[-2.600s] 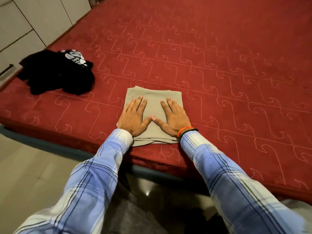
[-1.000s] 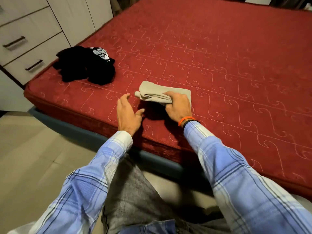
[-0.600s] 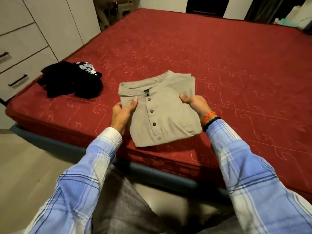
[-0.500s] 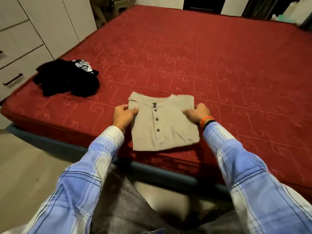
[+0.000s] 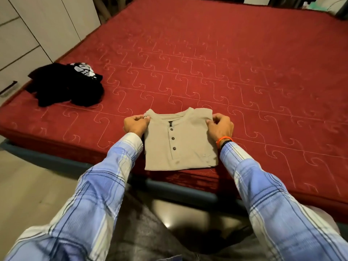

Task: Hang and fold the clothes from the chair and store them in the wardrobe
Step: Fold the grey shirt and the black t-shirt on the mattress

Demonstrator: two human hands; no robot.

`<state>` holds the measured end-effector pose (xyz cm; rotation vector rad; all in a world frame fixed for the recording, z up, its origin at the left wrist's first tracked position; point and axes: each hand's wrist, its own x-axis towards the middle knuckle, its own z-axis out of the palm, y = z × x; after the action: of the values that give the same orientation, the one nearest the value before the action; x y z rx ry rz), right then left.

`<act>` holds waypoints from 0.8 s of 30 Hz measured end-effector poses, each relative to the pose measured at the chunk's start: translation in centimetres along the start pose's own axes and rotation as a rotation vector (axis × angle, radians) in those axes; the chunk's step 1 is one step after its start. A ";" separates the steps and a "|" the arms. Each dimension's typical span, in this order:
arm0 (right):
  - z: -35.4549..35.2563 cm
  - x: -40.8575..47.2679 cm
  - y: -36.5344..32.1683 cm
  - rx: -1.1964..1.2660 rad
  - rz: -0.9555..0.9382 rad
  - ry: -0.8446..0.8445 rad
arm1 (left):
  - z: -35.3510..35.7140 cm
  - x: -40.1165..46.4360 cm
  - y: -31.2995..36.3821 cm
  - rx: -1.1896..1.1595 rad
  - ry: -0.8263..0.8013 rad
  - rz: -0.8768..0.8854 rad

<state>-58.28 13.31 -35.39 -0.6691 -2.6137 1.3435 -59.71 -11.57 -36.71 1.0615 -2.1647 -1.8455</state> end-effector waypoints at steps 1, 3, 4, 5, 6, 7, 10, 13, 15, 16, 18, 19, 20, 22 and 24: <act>-0.1 0.1 0.0 0.030 -0.008 0.025 | 0.0 0.3 0.1 -0.053 -0.004 -0.027; -0.2 0.1 0.2 -0.151 -0.052 0.086 | 0.0 0.5 0.7 -0.087 -0.013 -0.071; 0.0 -0.3 0.3 -0.307 -0.120 0.111 | -0.1 0.5 1.0 -0.088 -0.030 -0.087; 0.3 -0.6 0.5 -0.407 -0.225 0.113 | 0.0 0.6 1.1 -0.090 -0.052 -0.102; 0.7 -1.2 0.5 -0.424 -0.334 0.083 | 0.1 0.6 1.3 -0.091 -0.071 -0.111; 1.2 -1.7 0.6 -0.403 -0.424 0.026 | 0.2 0.8 1.3 -0.092 -0.079 -0.110; 3.1 -3.4 1.6 -0.491 -0.608 -0.086 | 0.5 1.4 1.4 -0.065 -0.046 -0.078; 4.3 -3.9 3.1 -0.636 -0.623 -0.093 | 1.1 2.0 1.3 -0.067 0.010 -0.040; 4.3 -3.9 3.4 -0.684 -0.592 -0.103 | 1.6 2.1 1.1 -0.050 0.036 -0.019; 4.3 -3.9 3.3 -0.699 -0.580 -0.110 | 1.7 1.8 1.0 -0.009 0.046 0.003; 4.2 -3.9 3.1 -0.716 -0.573 -0.120 | 1.8 1.0 1.0 0.125 0.072 0.068; 4.2 -4.0 3.0 -0.721 -0.573 -0.125 | 1.8 0.8 0.9 0.176 0.091 0.095; 4.1 -4.1 3.0 -0.722 -0.566 -0.133 | 1.7 0.4 1.0 0.206 0.102 0.114; 4.0 -4.1 3.1 -0.703 -0.554 -0.141 | 1.6 -0.2 0.8 0.257 0.118 0.149; 3.9 -4.1 3.2 -0.657 -0.545 -0.145 | 1.3 -1.3 0.0 0.307 0.097 0.198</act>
<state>-54.75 10.29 -39.92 0.1172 -3.0263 0.3881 -59.40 -9.78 -36.57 0.9210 -2.4458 -1.3825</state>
